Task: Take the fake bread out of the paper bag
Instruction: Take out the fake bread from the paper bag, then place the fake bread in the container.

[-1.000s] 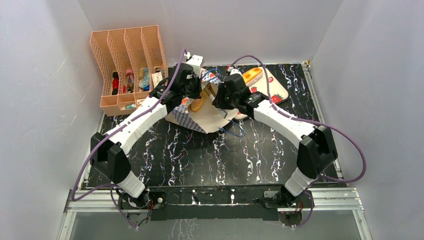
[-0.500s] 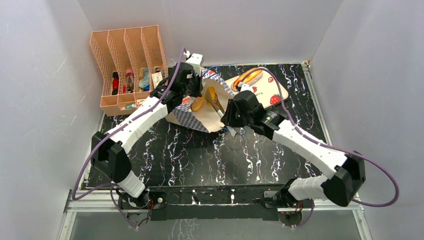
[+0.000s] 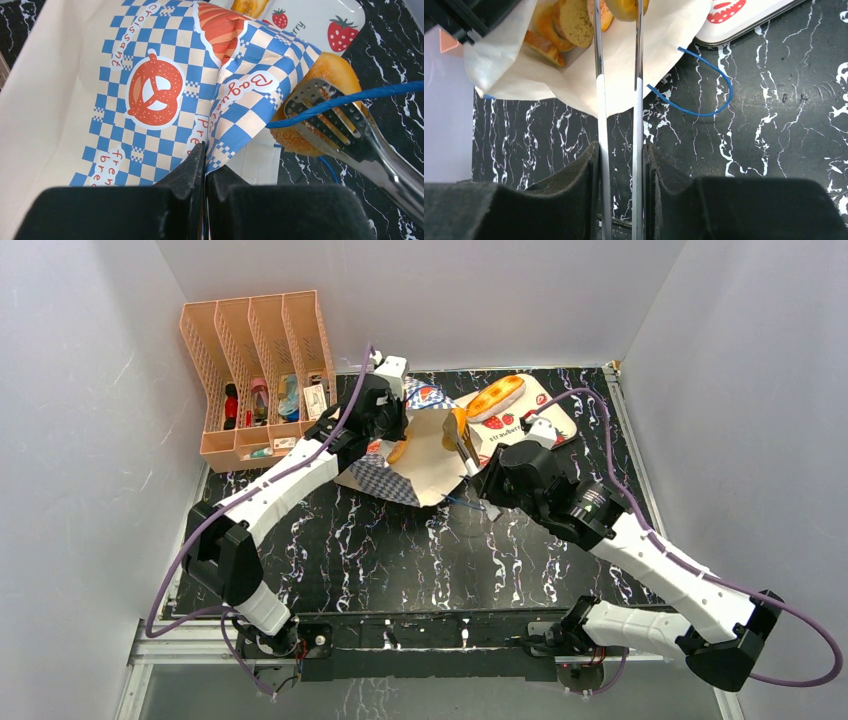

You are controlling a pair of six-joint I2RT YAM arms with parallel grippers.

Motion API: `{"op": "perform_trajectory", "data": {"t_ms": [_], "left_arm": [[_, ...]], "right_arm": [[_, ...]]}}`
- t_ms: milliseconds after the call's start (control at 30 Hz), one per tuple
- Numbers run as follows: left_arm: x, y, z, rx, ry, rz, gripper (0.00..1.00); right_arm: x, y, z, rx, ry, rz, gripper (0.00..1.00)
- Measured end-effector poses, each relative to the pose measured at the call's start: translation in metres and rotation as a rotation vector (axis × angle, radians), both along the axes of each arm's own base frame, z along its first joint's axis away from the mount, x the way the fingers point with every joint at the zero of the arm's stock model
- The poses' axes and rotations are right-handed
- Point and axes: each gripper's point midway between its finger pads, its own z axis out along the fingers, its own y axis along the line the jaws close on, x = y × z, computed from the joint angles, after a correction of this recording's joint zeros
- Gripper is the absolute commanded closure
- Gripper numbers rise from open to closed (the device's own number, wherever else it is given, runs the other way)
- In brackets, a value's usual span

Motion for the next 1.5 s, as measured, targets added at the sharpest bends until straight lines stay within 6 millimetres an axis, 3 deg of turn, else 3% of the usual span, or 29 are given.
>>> {"op": "perform_trajectory", "data": {"t_ms": [200,367,667,833,1000,1100,1267,1500], "left_arm": [[-0.010,0.006,-0.021,0.012,0.030,-0.002,1.00],[-0.024,0.015,-0.025,0.019,0.045,-0.005,1.00],[-0.032,0.020,-0.019,0.028,0.044,-0.023,1.00],[-0.040,0.020,-0.019,0.018,0.053,-0.045,1.00],[-0.048,0.020,-0.012,0.002,0.050,-0.069,1.00],[-0.052,0.020,-0.010,0.003,0.056,-0.080,1.00],[-0.056,0.021,-0.013,0.013,0.072,-0.090,1.00],[-0.057,0.021,-0.015,0.017,0.077,-0.096,1.00]], "right_arm": [[0.015,-0.008,-0.010,-0.027,0.005,-0.133,1.00],[0.042,-0.020,-0.025,-0.093,0.012,-0.274,1.00],[0.079,-0.047,-0.007,-0.028,-0.049,-0.423,1.00],[0.117,-0.082,-0.014,0.008,-0.058,-0.532,1.00],[0.149,-0.128,-0.045,0.056,-0.022,-0.628,1.00],[0.164,-0.143,-0.064,0.084,0.003,-0.650,1.00],[0.178,-0.140,-0.088,0.146,0.040,-0.619,1.00],[0.190,-0.137,-0.092,0.257,0.023,-0.596,1.00]]}}
